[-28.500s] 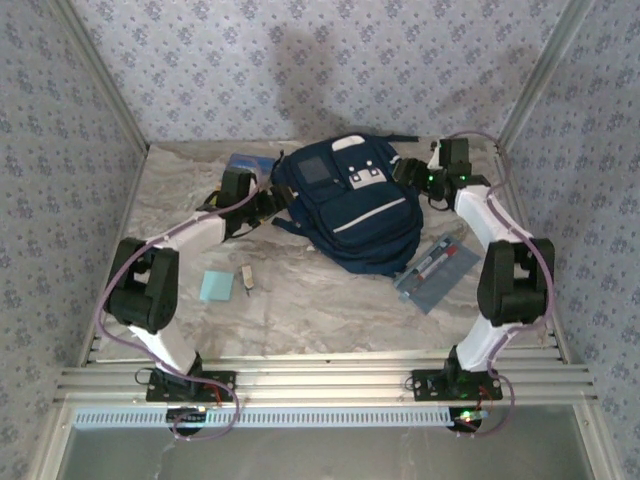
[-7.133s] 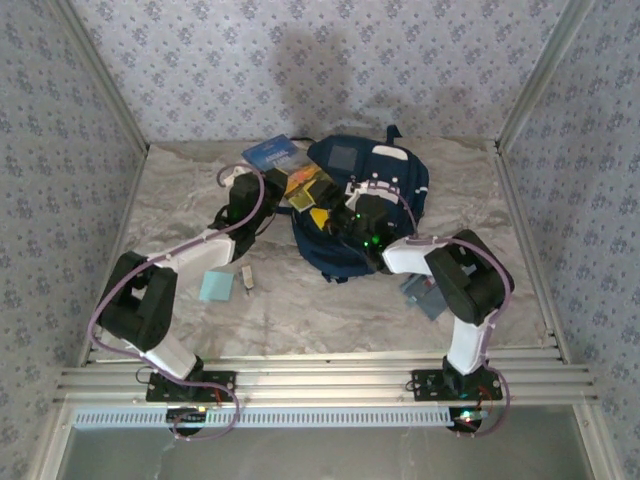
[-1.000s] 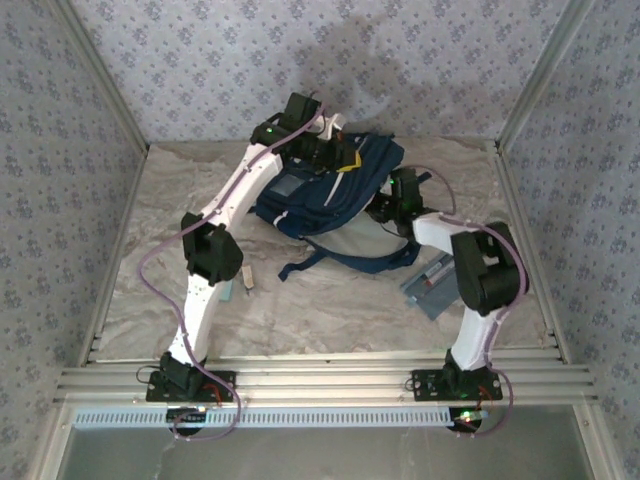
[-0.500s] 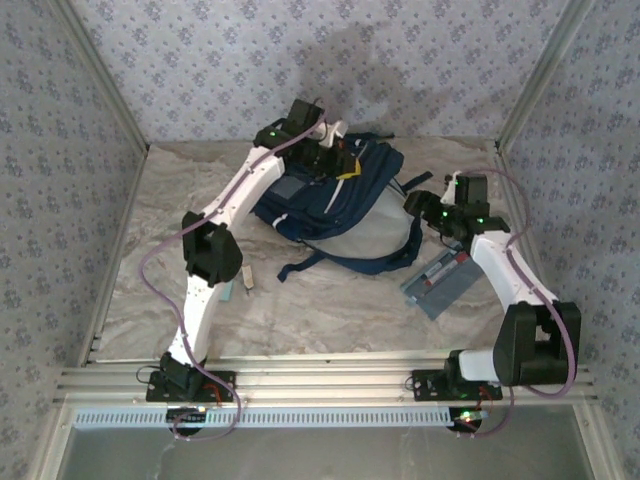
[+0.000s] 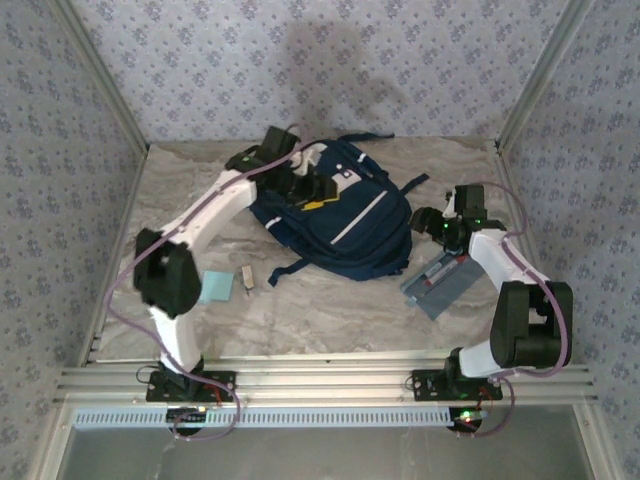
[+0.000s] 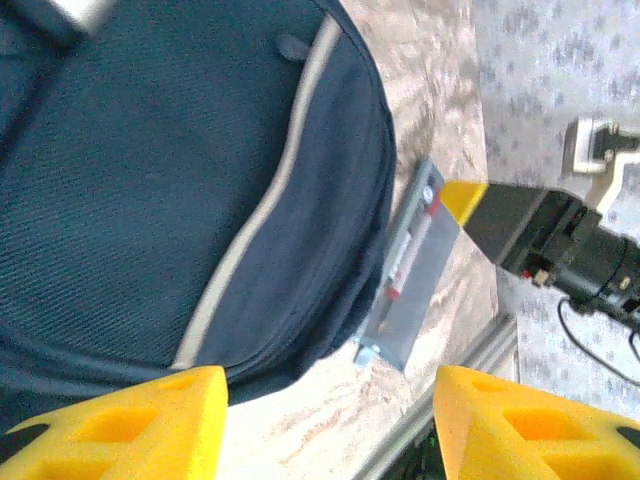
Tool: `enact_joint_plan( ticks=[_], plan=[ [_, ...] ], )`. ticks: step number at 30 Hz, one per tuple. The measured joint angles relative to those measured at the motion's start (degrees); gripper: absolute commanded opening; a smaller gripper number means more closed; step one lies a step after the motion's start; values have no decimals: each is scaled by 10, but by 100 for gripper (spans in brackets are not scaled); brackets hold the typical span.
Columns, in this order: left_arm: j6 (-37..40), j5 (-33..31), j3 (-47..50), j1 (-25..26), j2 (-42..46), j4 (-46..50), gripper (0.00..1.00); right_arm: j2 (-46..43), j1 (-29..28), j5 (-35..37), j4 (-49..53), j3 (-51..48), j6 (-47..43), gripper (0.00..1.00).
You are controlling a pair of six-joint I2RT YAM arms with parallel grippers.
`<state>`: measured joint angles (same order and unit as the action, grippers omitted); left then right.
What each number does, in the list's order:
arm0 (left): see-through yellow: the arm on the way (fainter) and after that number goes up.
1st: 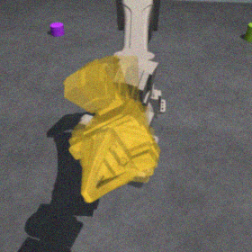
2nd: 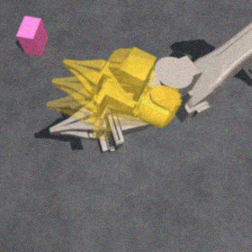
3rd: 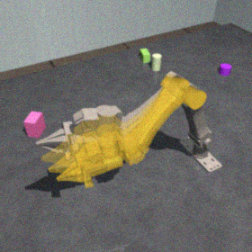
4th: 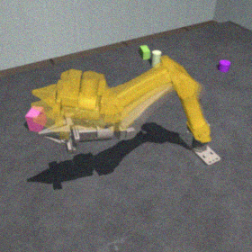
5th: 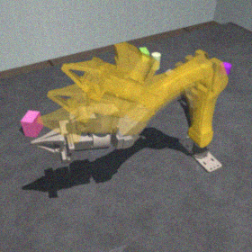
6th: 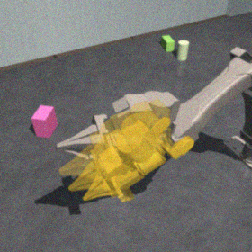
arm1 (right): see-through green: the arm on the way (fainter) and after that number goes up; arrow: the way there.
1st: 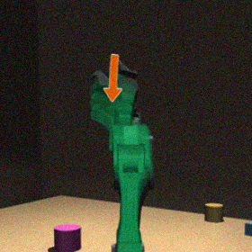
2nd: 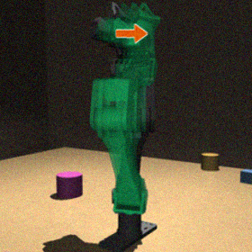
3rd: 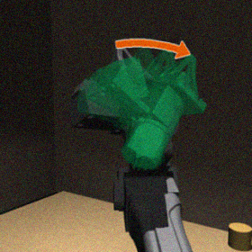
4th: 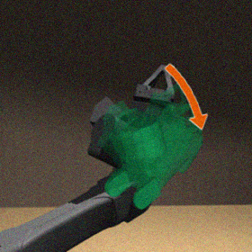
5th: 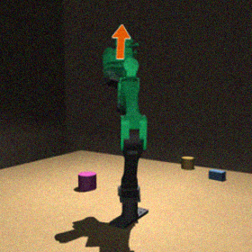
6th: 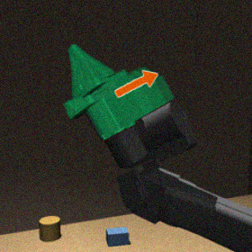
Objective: Pack books, pencil case, and school supplies into a backpack
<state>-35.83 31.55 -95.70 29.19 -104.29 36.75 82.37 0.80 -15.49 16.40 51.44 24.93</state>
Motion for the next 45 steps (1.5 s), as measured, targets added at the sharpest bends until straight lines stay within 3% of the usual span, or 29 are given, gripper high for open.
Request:
enact_joint_plan(
  ticks=[4, 9, 18, 22, 28, 35, 40, 45],
  plan=[
    [-44, -52, 137, -51, 76, -76, 59, 23, -5, -38, -29, 5, -2, 78],
    [-102, -145, 267, -94, 83, -166, 61, 85, -21, -89, -66, 35, -1, 71],
    [-181, -196, 292, -96, -11, -324, 62, 158, -64, -110, -92, 74, 5, 53],
    [-184, -210, 247, -99, -67, -339, 62, 158, -101, -102, -93, 72, 13, 41],
    [-166, -220, 138, -124, -140, -340, 62, 137, -180, -90, -97, 35, 50, 39],
    [-125, -180, -35, -144, -257, -328, 62, 142, -301, -99, -119, 40, 111, 39],
    [-61, -154, -163, -144, -303, -231, 66, 157, -339, -126, -117, 77, 122, 48],
    [21, -156, -282, -135, -316, -86, 66, 133, -311, -128, -101, 110, 97, 53]
  ],
)
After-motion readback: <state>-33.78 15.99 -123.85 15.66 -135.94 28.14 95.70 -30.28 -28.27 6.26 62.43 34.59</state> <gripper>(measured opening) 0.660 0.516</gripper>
